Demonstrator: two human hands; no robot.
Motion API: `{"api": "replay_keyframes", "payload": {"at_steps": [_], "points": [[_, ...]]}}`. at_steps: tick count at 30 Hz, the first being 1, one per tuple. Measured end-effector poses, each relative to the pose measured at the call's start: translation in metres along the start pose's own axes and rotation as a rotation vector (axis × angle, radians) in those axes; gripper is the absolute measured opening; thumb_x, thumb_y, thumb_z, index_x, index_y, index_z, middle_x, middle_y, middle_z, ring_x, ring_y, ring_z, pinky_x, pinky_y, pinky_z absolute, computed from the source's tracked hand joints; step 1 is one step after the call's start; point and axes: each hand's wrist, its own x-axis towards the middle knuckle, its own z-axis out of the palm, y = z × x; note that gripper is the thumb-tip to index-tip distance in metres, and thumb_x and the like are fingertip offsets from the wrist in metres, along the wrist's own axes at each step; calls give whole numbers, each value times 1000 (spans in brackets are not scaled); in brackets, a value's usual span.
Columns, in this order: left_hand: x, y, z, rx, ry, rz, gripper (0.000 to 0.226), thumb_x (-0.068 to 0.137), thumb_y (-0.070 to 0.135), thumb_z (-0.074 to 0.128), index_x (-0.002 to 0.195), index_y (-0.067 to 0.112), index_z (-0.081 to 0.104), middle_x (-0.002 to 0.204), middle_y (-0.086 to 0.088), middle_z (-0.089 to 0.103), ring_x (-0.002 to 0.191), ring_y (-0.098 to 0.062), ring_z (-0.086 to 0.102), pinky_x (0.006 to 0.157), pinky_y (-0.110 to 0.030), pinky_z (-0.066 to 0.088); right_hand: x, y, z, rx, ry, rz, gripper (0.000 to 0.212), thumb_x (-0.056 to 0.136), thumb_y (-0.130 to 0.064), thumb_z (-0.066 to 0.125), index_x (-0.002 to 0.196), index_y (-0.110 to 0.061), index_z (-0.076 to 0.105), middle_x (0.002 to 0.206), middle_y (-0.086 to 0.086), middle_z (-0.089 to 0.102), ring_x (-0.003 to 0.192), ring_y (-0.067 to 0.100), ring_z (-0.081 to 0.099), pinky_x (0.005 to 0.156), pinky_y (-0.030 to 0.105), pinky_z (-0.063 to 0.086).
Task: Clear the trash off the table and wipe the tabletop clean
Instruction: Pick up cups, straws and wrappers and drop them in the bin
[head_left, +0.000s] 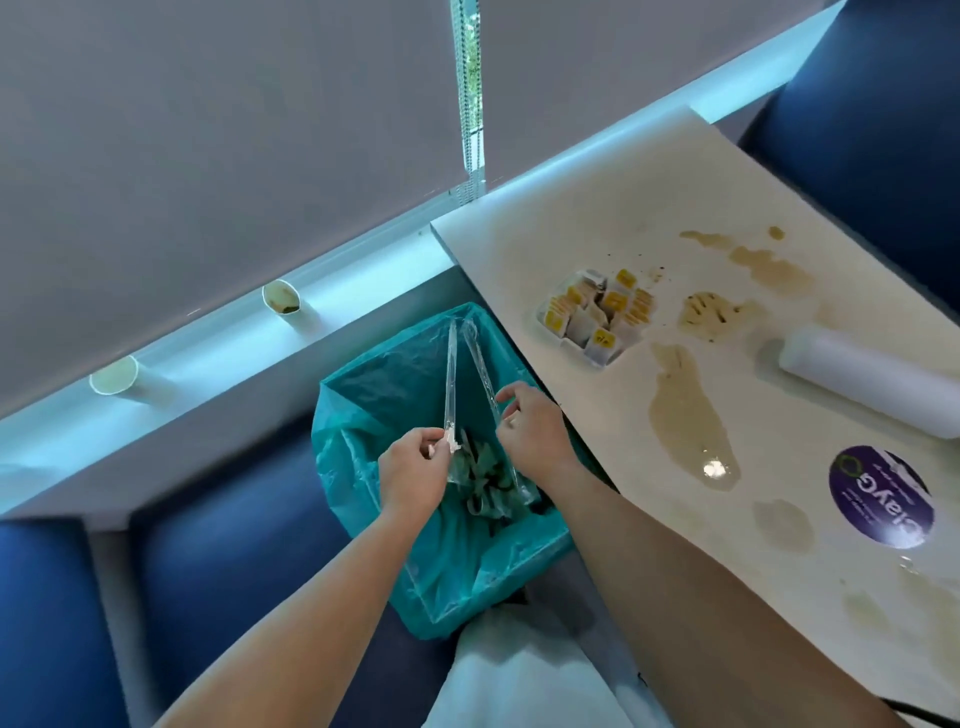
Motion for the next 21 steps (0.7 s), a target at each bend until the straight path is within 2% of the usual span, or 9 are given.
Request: {"api": "replay_keyframes", "payload": {"at_steps": [5, 8, 10, 11, 14, 16, 18, 20, 21], "points": [[15, -9, -1, 2, 2, -50, 12, 90, 29, 68, 97, 29, 78, 72, 13, 67, 68, 1, 60, 53, -7, 39, 11, -4, 25, -31, -49, 86, 30, 84, 1, 58, 109, -16, 61, 98, 3, 56, 86, 19, 55, 72, 25, 38], [25, -13, 0, 48, -24, -54, 20, 91, 28, 67, 106, 25, 79, 89, 14, 70, 78, -2, 59, 62, -5, 37, 17, -3, 34, -28, -109, 141, 28, 85, -7, 60, 112, -15, 60, 104, 5, 57, 92, 23, 56, 75, 29, 43], [33, -17, 0, 73, -58, -71, 26, 93, 31, 68, 115, 21, 75, 97, 8, 71, 87, -9, 60, 75, -16, 39, 21, -3, 42, -20, -183, 178, 35, 85, -17, 66, 118, -15, 58, 114, 7, 57, 100, 24, 56, 81, 31, 47], [37, -19, 0, 78, -78, -80, 28, 93, 33, 69, 118, 21, 74, 97, 8, 71, 87, -9, 60, 77, -18, 39, 21, -3, 44, -20, -214, 192, 41, 85, -21, 67, 123, -15, 56, 121, 7, 57, 105, 23, 56, 85, 31, 47], [44, -23, 1, 92, -140, -84, 29, 94, 32, 69, 121, 23, 71, 96, 10, 70, 84, -5, 60, 69, -15, 39, 23, -1, 47, -41, -255, 198, 54, 88, -26, 65, 138, -17, 50, 136, 8, 54, 116, 24, 55, 89, 30, 44], [47, -25, 2, 106, -170, -76, 28, 95, 29, 68, 122, 24, 71, 99, 10, 71, 87, -6, 61, 66, -13, 38, 24, 1, 46, -52, -260, 205, 56, 89, -25, 61, 142, -18, 46, 136, 10, 55, 113, 26, 58, 87, 32, 48], [50, -26, 2, 107, -183, -75, 26, 96, 27, 66, 122, 25, 71, 100, 11, 71, 89, -6, 62, 63, -9, 37, 25, 4, 44, -57, -244, 219, 54, 90, -22, 58, 143, -19, 46, 128, 11, 58, 101, 25, 62, 78, 31, 50], [51, -26, 2, 91, -179, -73, 24, 97, 26, 64, 120, 25, 71, 102, 10, 72, 91, -7, 64, 68, -12, 41, 26, 7, 41, -64, -223, 221, 51, 92, -20, 56, 142, -19, 46, 120, 10, 61, 88, 20, 62, 66, 29, 46], [51, -24, 2, 82, -172, -66, 24, 98, 26, 63, 120, 25, 71, 103, 10, 72, 91, -7, 64, 73, -16, 42, 27, 8, 39, -59, -205, 216, 50, 93, -20, 55, 142, -19, 47, 123, 9, 60, 88, 19, 62, 66, 28, 45]]}}
